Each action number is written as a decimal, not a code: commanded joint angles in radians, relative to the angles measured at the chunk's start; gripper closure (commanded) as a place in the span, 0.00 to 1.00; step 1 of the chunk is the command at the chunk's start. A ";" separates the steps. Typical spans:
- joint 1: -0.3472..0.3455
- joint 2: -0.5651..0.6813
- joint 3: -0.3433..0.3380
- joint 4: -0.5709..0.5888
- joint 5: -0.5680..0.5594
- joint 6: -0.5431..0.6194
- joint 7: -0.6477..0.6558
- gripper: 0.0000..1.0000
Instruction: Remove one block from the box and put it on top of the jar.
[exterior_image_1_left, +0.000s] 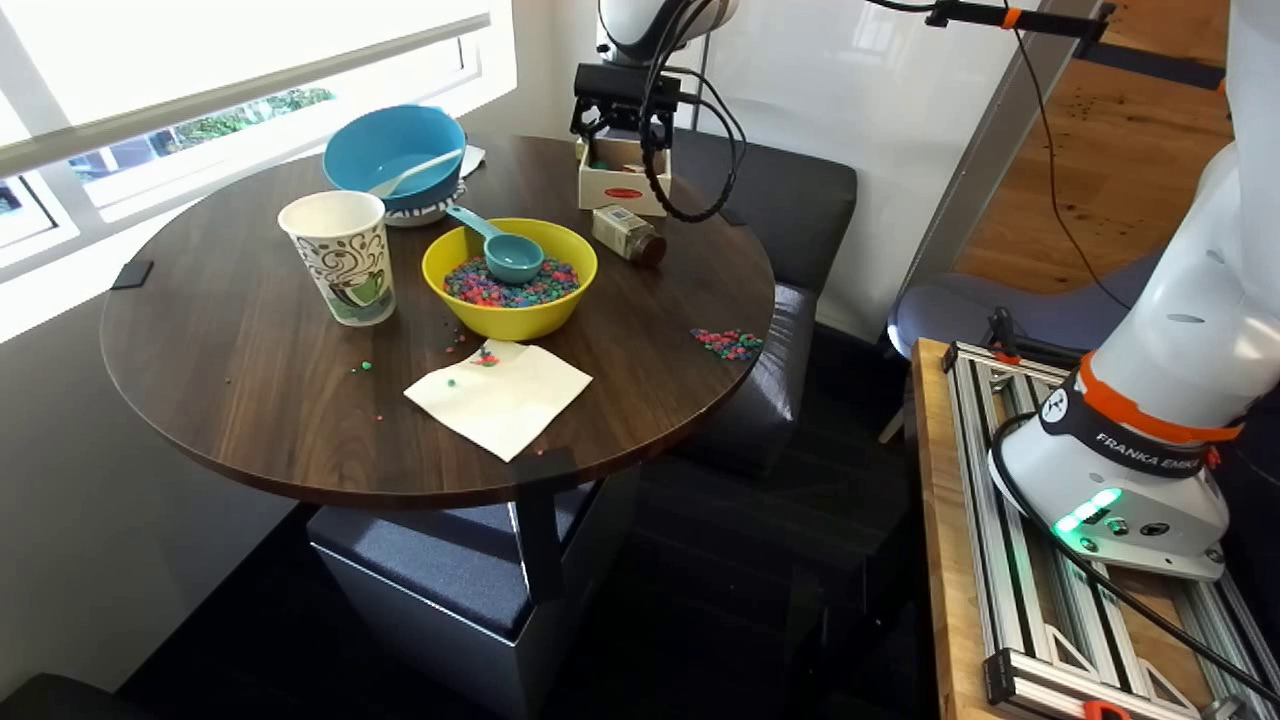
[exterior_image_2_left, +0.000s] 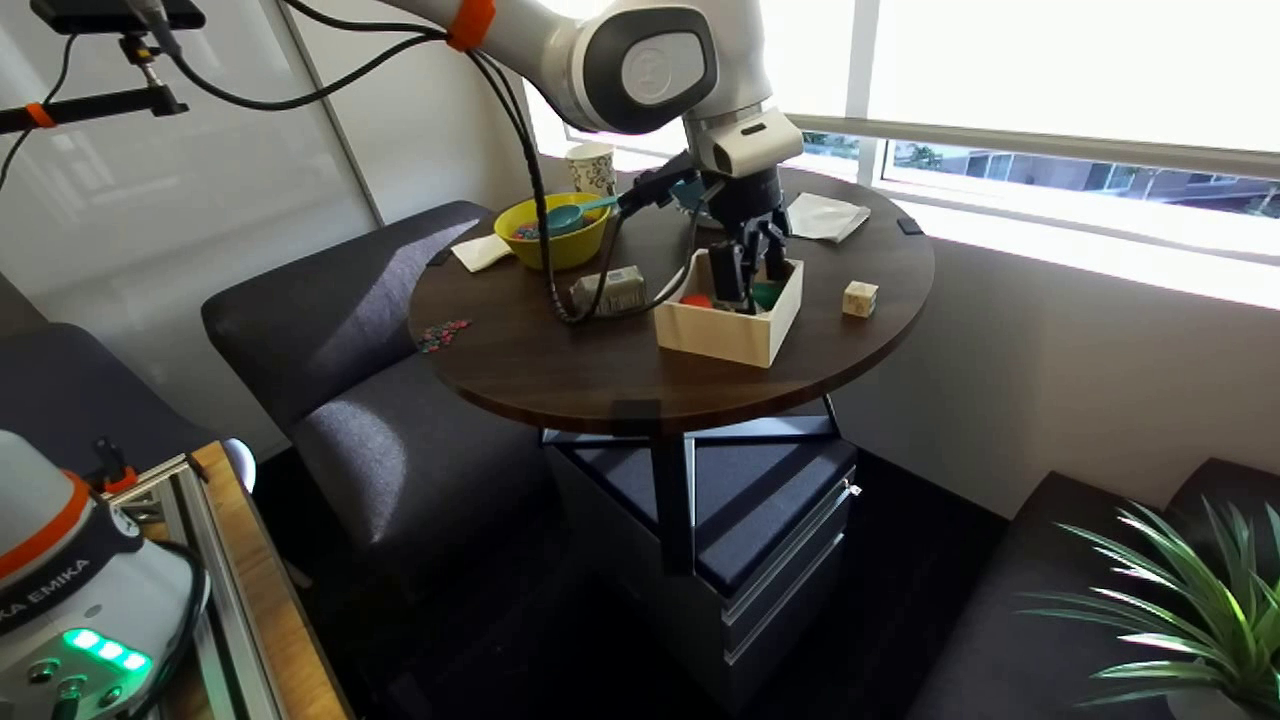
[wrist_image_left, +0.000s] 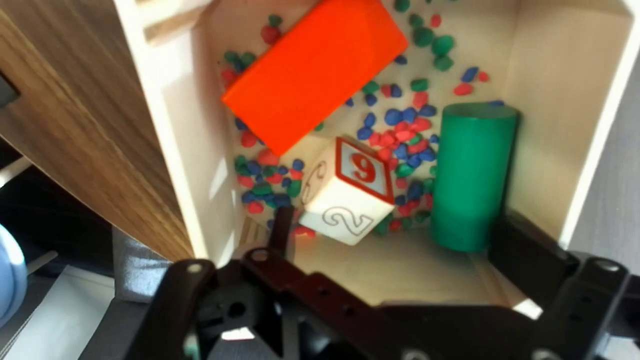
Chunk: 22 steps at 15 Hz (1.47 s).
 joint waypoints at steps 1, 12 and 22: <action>0.012 0.019 -0.013 0.024 -0.043 -0.078 -0.034 0.14; -0.024 0.001 0.033 0.111 0.004 -0.430 -0.350 0.34; -0.020 0.021 0.028 0.118 0.014 -0.447 -0.337 0.97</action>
